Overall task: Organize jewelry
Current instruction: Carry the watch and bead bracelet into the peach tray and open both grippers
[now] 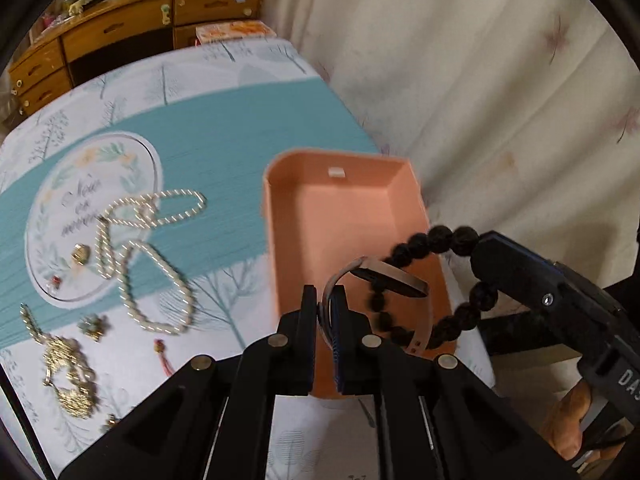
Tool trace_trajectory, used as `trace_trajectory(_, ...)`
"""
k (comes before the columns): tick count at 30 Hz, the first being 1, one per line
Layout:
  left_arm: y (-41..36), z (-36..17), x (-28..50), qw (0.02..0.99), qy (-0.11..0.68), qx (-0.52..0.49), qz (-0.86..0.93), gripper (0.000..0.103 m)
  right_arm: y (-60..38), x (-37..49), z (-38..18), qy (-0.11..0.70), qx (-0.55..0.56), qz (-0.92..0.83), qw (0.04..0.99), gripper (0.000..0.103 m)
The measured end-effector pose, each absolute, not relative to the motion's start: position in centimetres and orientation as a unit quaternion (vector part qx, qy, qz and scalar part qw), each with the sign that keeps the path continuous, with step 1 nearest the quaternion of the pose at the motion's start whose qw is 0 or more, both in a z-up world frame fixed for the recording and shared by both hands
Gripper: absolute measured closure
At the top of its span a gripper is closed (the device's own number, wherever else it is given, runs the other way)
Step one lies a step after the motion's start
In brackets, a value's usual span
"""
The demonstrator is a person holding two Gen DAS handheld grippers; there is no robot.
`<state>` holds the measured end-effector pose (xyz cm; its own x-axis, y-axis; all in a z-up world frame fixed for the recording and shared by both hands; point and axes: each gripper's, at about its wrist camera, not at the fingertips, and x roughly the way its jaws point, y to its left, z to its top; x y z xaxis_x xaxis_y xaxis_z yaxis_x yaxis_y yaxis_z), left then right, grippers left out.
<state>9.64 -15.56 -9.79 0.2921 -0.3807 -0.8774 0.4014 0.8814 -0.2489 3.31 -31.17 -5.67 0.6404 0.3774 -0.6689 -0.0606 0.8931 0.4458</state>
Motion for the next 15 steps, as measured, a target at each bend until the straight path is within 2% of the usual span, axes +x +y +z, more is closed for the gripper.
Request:
trace_trajectory(6,-15.9,-13.1,8.8,0.78,0.582,0.01,-0.228,0.097,-30.6,3.9,-6.6,0.403,0.174,0.101,0.893,0.088)
trace_trajectory(15,-16.2,-12.9,5.8,0.795,0.563,0.03,-0.223,0.094,-29.7,5.4,-6.4,0.391,0.156,0.094,0.902,0.087)
